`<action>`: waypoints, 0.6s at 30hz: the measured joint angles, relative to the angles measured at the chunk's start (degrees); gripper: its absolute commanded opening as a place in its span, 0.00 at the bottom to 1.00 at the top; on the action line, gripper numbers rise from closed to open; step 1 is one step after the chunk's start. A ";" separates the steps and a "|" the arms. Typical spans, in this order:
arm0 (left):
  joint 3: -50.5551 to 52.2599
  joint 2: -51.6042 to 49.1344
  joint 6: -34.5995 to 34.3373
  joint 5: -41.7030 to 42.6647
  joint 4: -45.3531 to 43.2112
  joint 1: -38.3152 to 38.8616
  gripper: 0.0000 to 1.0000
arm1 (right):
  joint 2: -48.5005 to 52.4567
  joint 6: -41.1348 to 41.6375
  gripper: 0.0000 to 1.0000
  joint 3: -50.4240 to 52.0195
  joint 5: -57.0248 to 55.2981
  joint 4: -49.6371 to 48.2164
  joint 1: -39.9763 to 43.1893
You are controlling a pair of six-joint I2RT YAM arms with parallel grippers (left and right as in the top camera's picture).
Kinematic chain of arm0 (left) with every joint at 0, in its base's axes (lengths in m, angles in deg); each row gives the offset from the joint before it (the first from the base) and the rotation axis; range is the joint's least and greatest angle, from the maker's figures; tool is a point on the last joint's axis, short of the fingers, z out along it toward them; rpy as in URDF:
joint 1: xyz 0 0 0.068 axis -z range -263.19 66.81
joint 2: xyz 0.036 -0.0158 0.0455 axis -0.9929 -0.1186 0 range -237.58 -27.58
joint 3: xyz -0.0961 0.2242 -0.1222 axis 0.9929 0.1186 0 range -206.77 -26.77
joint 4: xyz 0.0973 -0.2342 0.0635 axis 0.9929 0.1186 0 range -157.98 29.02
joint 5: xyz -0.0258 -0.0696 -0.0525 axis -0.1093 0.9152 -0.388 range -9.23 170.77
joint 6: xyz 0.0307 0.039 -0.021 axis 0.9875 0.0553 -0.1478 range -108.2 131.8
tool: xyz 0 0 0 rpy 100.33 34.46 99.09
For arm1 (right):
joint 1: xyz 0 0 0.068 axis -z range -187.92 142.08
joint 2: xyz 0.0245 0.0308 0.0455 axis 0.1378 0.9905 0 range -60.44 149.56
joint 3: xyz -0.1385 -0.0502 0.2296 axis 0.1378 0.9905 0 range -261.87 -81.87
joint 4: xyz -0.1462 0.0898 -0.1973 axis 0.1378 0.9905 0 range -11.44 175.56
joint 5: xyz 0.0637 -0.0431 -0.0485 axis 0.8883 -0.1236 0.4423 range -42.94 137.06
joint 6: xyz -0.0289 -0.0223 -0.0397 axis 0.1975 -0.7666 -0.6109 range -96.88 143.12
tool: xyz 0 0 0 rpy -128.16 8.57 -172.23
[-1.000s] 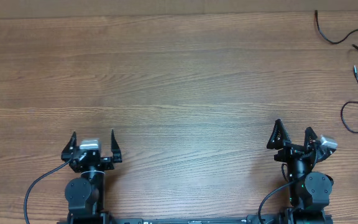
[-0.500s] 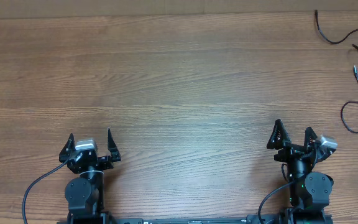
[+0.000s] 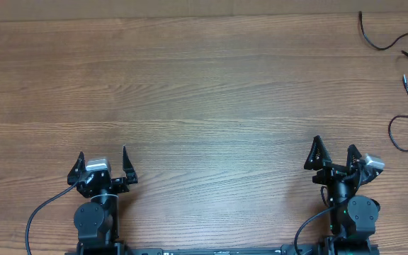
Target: Untangle cables
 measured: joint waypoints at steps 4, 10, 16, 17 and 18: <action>0.00 0.00 0.00 0.00 0.02 0.00 1.00 | 0.00 0.02 1.00 0.00 -0.02 0.00 0.00; 0.00 0.00 0.00 0.00 0.00 0.00 1.00 | 0.00 -1.73 1.00 0.00 0.02 0.02 0.00; 0.00 0.00 0.00 0.00 0.02 0.00 1.00 | 1.14 -11.26 1.00 0.00 0.31 0.02 0.00; 0.00 0.00 0.00 0.00 0.00 0.00 1.00 | 1.36 -13.25 1.00 0.00 0.37 0.04 0.00; 0.00 0.00 0.00 0.00 0.02 0.00 1.00 | 1.60 -15.43 1.00 0.00 0.42 0.02 0.00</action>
